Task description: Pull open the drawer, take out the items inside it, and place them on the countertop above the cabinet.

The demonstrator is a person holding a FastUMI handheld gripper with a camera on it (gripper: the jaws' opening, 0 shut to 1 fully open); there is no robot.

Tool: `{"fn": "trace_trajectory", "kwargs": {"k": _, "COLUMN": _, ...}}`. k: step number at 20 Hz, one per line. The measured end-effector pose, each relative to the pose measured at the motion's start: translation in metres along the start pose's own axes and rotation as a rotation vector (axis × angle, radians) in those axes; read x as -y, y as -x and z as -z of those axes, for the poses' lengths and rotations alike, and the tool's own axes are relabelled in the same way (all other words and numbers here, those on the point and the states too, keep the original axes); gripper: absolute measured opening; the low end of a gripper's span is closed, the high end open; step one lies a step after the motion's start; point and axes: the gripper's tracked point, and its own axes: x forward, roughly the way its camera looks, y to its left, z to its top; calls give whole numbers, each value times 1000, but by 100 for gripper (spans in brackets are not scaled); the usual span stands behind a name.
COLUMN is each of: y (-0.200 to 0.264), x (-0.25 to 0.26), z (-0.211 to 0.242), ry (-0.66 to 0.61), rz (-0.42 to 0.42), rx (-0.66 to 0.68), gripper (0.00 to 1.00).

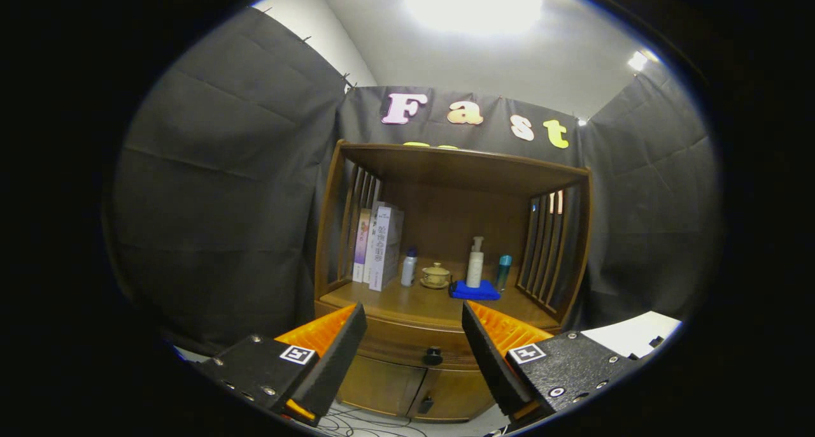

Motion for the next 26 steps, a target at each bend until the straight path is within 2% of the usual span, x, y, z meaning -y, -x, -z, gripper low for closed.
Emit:
{"fn": "trace_trajectory", "kwargs": {"k": 5, "y": -33, "x": 5, "z": 42, "ry": -31, "rz": 8, "rx": -63, "gripper": 95}}
{"fn": "trace_trajectory", "kwargs": {"k": 13, "y": -100, "x": 36, "z": 97, "ry": -59, "rz": 114, "rx": -93, "gripper": 95}}
{"fn": "trace_trajectory", "kwargs": {"k": 18, "y": -131, "x": 38, "z": 155, "ry": -166, "rz": 110, "rx": -172, "gripper": 95}}
{"fn": "trace_trajectory", "kwargs": {"k": 21, "y": -146, "x": 45, "z": 184, "ry": -142, "rz": 131, "rx": -218, "gripper": 95}}
{"fn": "trace_trajectory", "kwargs": {"k": 26, "y": -161, "x": 43, "z": 215, "ry": -117, "rz": 102, "rx": -278, "gripper": 93}}
